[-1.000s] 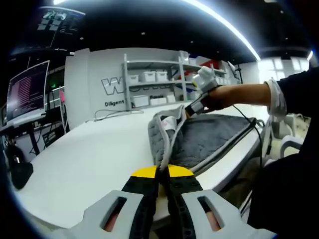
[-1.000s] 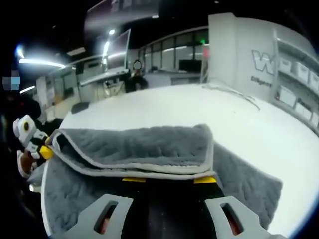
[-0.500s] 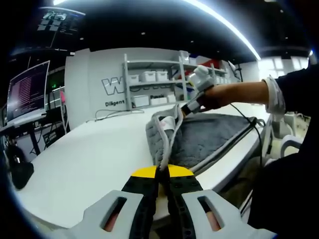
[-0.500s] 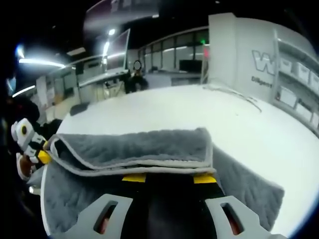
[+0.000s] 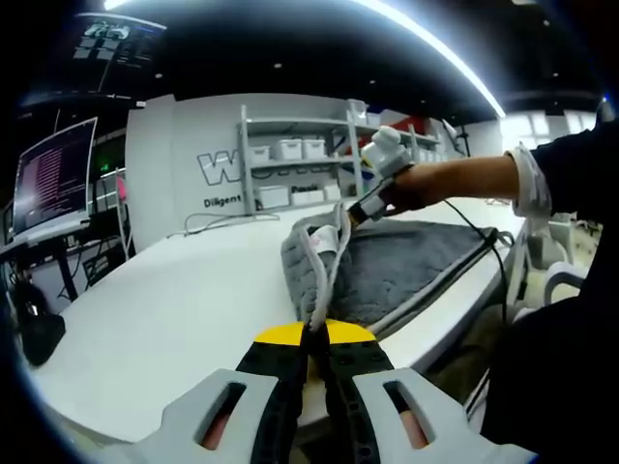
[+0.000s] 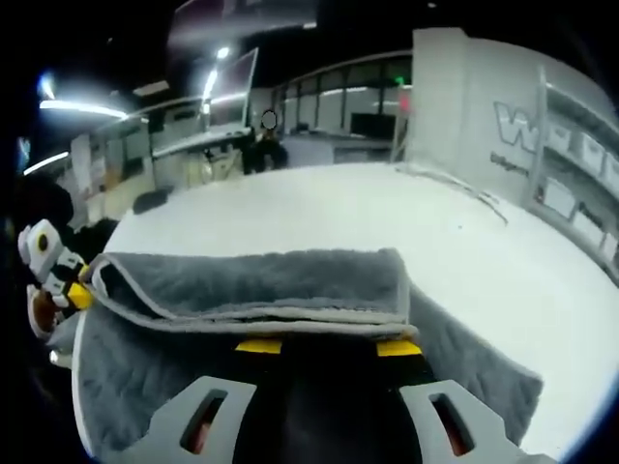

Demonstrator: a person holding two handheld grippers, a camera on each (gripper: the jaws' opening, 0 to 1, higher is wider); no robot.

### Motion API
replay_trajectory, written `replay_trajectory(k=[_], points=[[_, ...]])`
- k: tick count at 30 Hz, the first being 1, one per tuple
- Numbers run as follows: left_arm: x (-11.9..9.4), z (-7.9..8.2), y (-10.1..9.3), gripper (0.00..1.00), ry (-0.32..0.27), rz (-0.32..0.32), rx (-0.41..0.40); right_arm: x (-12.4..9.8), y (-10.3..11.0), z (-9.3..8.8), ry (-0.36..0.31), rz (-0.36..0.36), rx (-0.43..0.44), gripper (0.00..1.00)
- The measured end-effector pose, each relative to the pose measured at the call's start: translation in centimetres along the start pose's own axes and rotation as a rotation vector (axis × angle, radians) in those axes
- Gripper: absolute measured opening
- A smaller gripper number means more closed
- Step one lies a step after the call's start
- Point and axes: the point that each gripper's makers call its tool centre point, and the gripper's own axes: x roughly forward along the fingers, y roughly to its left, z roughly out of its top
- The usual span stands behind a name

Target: Open the folded towel by lifting each exposed corner and separating the folded layers until the towel lies flat within the target outline without major curled edges

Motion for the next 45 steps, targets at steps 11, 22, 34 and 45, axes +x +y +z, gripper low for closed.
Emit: replay_trajectory(k=[11,22,34,45], points=[[0.1,0.0,0.0,0.05,-0.001,0.0,-0.002,-1.5,-2.6,0.0,0.038,-0.137,-0.2,0.34],[0.1,0.1,-0.1,0.05,-0.003,0.0,-0.001,-2.5,-2.7,1.1,0.055,-0.193,-0.56,0.42],[0.1,0.1,-0.1,0.05,-0.006,-0.001,-0.002,-2.4,-2.0,2.2,0.094,-0.231,-1.062,0.39],[0.1,0.0,0.0,0.05,-0.01,-0.003,-0.009,-2.2,-1.2,1.4,0.127,-0.187,-1.314,0.34]])
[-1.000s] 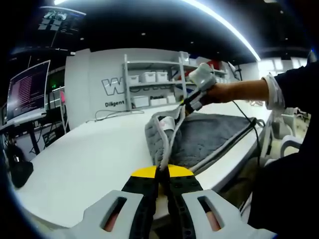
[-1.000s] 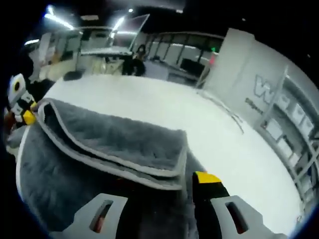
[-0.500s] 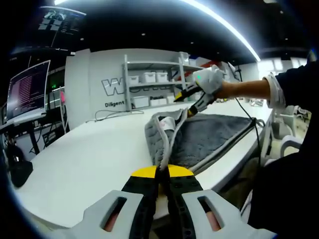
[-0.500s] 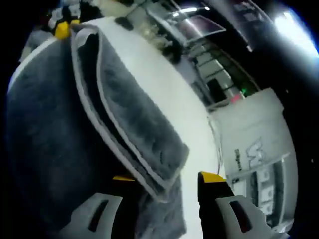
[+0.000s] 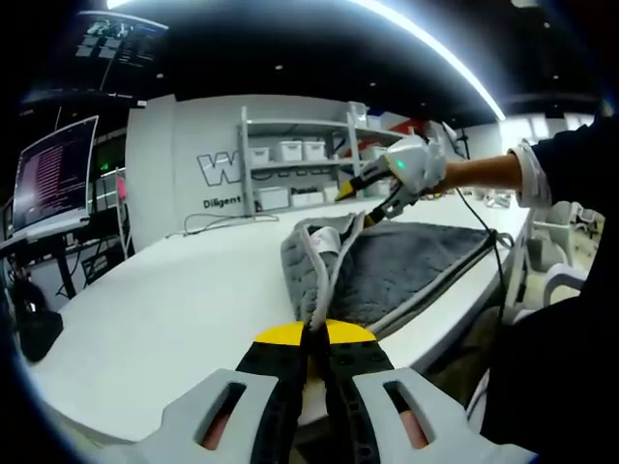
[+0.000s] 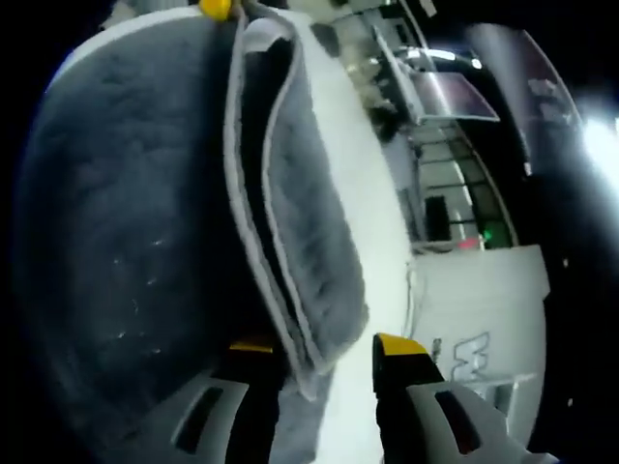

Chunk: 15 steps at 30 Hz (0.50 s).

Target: Open the folded towel by lifting each exposed corner and separating the folded layers until the towel lies flat within the target outline without major curled edges

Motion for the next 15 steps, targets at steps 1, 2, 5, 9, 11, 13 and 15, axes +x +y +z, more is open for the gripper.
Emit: replay_trajectory(k=[1,2,5,9,11,13,15], points=[[-0.01,0.0,0.0,0.05,0.0,0.0,0.0,-0.06,0.04,0.08,0.001,-0.002,-0.031,0.32],[-0.01,0.0,0.0,0.05,0.0,0.0,0.0,-0.08,0.13,0.14,0.003,-0.002,-0.065,0.3],[-0.02,0.01,-0.02,0.05,0.002,0.002,0.004,-0.11,0.33,0.63,-0.013,0.001,-0.123,0.26],[-0.05,0.02,-0.04,0.05,0.004,0.003,0.003,0.07,0.41,0.73,0.011,0.012,-0.215,0.17],[-0.07,0.02,-0.09,0.05,0.006,0.004,0.007,0.18,0.58,0.82,0.015,0.013,-0.24,0.15],[-0.09,0.02,-0.1,0.05,0.007,0.005,0.008,0.24,0.58,0.89,0.022,0.013,-0.25,0.12],[-0.12,0.0,-0.11,0.05,0.008,0.004,0.006,0.24,0.43,0.93,0.026,0.006,-0.27,0.1]])
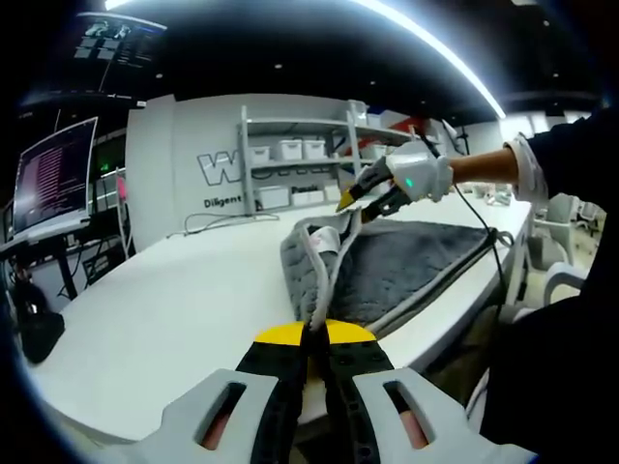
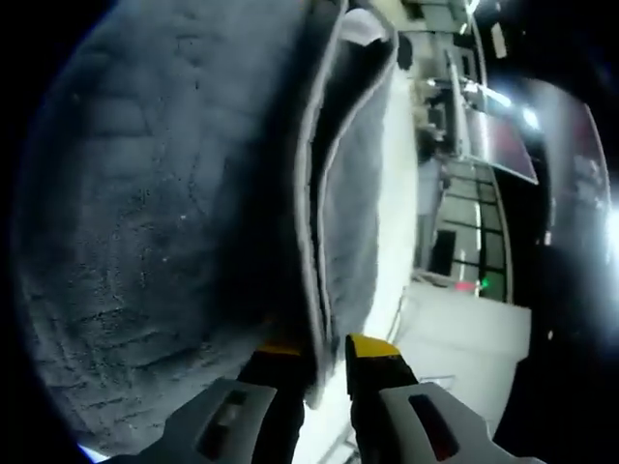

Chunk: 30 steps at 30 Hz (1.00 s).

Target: Open the folded towel by lifting each exposed corner and separating the folded layers until the towel lies flat within the target outline without major curled edges

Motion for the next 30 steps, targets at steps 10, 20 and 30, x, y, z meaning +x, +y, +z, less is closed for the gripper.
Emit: replay_trajectory(k=[10,20,30], points=[[-0.2,0.0,-0.4,0.05,-0.002,-0.001,0.001,-0.2,-1.7,-0.1,0.018,-0.049,-0.019,0.04],[-0.5,0.1,-0.7,0.05,-0.006,-0.002,0.003,-0.2,-4.7,0.0,0.035,-0.116,-0.02,0.03],[-0.5,0.0,-0.6,0.05,-0.012,-0.006,-0.004,0.2,-7.0,0.6,0.037,-0.156,-0.055,0.03]])
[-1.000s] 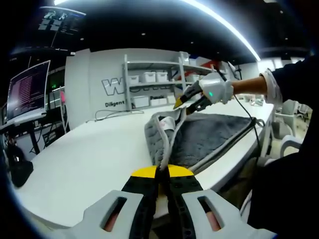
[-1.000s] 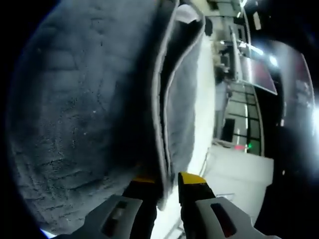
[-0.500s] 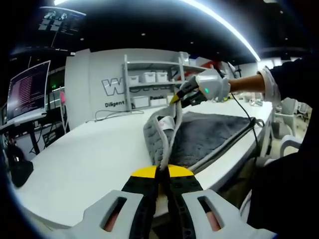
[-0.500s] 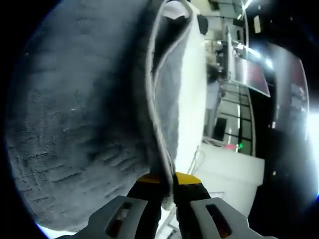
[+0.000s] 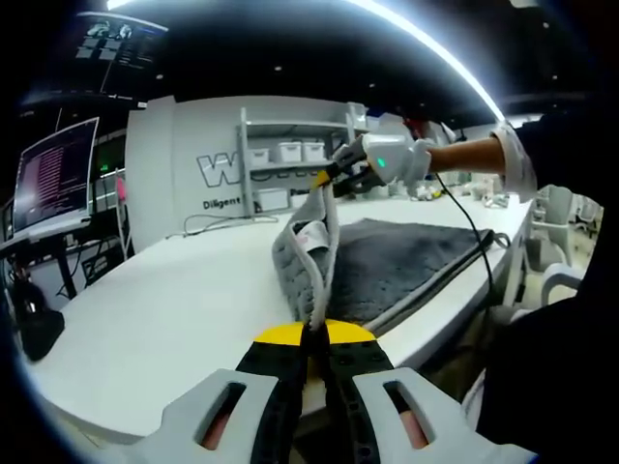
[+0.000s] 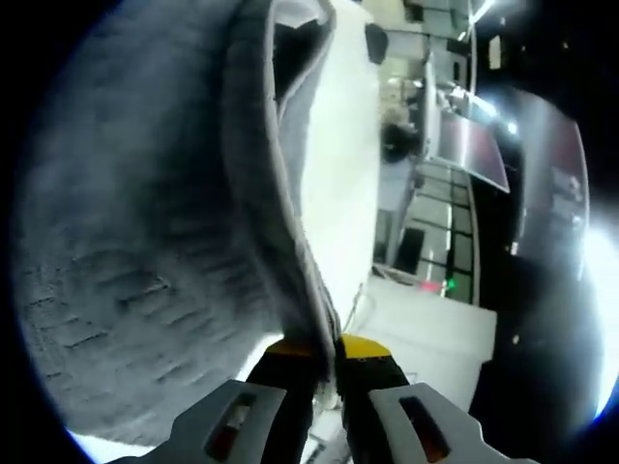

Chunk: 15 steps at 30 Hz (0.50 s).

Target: Open the folded towel by lifting each exposed corner and separating the folded layers until the towel lies flat within the target outline without major curled edges

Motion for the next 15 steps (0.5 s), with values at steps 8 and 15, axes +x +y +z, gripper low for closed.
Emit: replay_trajectory(k=[8,15], points=[[0.0,0.1,-0.2,0.05,-0.009,-0.009,-0.003,0.8,-1.3,0.3,0.003,-0.015,-0.006,0.03],[0.0,0.0,0.0,0.05,-0.015,-0.014,-0.018,1.9,-2.3,0.6,-0.009,-0.026,-0.022,0.03]])
